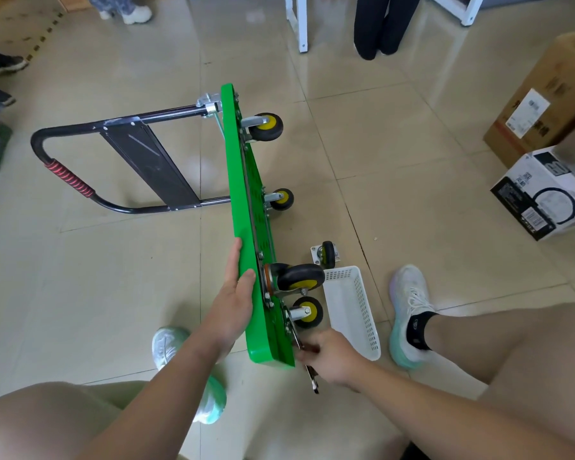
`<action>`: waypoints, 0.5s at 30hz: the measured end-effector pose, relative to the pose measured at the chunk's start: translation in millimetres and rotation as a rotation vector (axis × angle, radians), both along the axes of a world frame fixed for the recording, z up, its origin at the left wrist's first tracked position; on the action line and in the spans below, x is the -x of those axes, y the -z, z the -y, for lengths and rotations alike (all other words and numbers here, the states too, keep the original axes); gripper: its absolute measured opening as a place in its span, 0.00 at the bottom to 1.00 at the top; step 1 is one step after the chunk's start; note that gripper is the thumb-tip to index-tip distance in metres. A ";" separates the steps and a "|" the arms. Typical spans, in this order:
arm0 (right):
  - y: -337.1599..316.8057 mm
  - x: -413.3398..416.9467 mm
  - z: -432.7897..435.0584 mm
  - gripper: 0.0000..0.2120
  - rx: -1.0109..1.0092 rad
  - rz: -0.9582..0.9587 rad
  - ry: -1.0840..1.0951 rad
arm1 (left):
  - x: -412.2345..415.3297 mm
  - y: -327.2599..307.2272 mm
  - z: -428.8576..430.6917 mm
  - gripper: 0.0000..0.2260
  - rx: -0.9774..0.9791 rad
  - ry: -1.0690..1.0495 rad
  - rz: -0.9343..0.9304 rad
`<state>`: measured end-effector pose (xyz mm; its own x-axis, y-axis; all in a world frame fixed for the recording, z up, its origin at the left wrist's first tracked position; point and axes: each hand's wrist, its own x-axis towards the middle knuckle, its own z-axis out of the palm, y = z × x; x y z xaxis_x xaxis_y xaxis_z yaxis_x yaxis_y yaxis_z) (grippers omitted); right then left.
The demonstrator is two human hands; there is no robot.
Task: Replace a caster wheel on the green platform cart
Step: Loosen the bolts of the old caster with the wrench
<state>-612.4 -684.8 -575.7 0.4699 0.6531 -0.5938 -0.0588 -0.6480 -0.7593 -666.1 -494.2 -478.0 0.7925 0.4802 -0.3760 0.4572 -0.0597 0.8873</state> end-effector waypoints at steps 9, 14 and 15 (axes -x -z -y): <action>-39.6 4.1 -8.2 0.06 -0.014 -0.151 0.053 | -0.5 -2.0 0.6 0.26 0.027 -0.014 0.001; -41.7 1.8 -11.2 0.08 -0.016 -0.187 0.065 | -0.5 -2.3 0.8 0.26 0.032 -0.008 -0.006; -41.2 2.0 -12.6 0.08 -0.019 -0.201 0.071 | -0.8 -2.6 1.1 0.26 0.032 -0.006 -0.009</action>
